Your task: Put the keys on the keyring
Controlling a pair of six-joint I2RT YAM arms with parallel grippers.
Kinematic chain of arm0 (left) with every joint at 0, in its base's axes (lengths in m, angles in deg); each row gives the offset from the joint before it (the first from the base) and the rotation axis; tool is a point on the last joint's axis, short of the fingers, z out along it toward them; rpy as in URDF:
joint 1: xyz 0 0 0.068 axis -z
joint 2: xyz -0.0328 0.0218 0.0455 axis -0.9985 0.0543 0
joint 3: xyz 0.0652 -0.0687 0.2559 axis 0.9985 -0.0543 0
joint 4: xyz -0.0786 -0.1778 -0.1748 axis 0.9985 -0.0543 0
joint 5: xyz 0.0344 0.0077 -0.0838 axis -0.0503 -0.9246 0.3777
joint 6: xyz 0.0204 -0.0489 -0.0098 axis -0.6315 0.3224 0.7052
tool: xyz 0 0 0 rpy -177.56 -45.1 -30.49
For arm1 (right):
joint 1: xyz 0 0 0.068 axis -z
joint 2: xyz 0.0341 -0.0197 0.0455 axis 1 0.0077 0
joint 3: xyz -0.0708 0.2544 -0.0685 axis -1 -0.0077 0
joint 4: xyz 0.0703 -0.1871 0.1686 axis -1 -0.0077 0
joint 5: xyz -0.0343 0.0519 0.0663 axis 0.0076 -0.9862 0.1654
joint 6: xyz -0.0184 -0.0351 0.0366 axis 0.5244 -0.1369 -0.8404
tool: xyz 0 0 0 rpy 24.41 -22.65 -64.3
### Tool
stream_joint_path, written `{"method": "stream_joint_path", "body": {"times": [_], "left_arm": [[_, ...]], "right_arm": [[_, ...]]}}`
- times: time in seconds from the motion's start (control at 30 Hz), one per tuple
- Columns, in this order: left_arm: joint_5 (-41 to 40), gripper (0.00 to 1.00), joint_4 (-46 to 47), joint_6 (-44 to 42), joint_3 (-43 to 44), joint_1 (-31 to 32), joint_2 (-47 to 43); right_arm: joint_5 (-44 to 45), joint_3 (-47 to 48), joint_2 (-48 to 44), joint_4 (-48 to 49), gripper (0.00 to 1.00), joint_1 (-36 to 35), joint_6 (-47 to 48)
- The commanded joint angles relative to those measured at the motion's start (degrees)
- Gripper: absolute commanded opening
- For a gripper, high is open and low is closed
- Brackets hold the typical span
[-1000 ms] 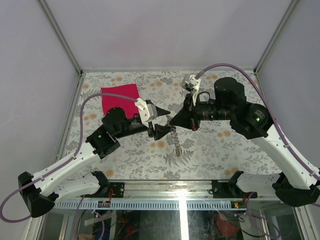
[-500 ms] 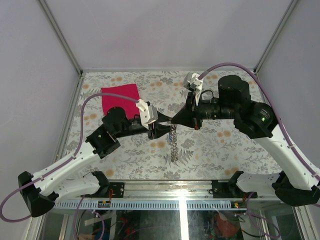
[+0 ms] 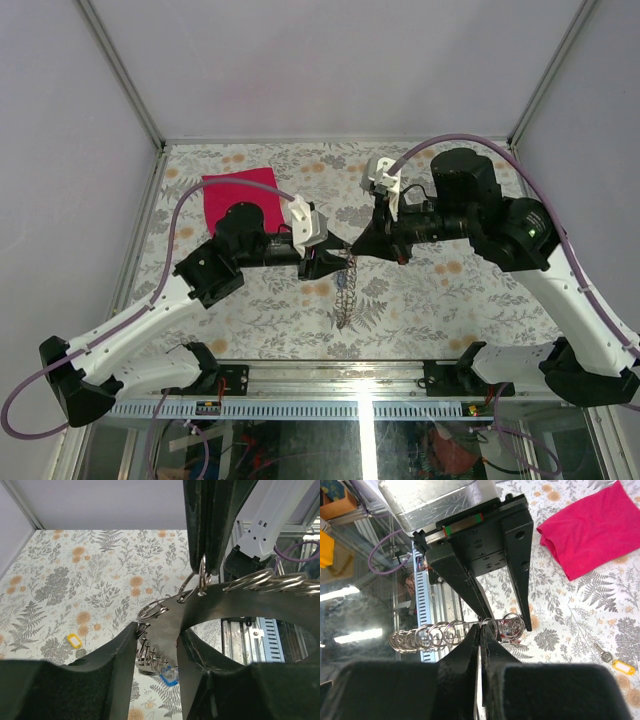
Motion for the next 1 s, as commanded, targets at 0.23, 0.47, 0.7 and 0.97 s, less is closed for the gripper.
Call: {"method": "stream_joint_path", "body": {"times": [0.23, 0.47, 0.7, 0.97], "left_arm": [[0.84, 0.23, -3.68, -4.07, 5.47, 0.7, 0.55], [1.24, 0.22, -5.07, -4.94, 6.28, 1.55, 1.35], [0.7, 0.21, -7.3, -6.12, 7.3, 2.62, 2.47], [-0.73, 0.21, -5.95, -4.95, 6.98, 2.9, 2.35]], "right_arm": [[-6.06, -4.06, 0.22, 3.8, 0.0, 0.05, -5.1], [-7.36, -8.81, -1.24, 10.67, 0.0, 0.01, -9.3], [-5.02, -10.8, -2.46, 14.24, 0.0, 0.01, -10.6], [-6.63, -15.43, -4.09, 17.45, 0.0, 0.03, -12.28]]}}
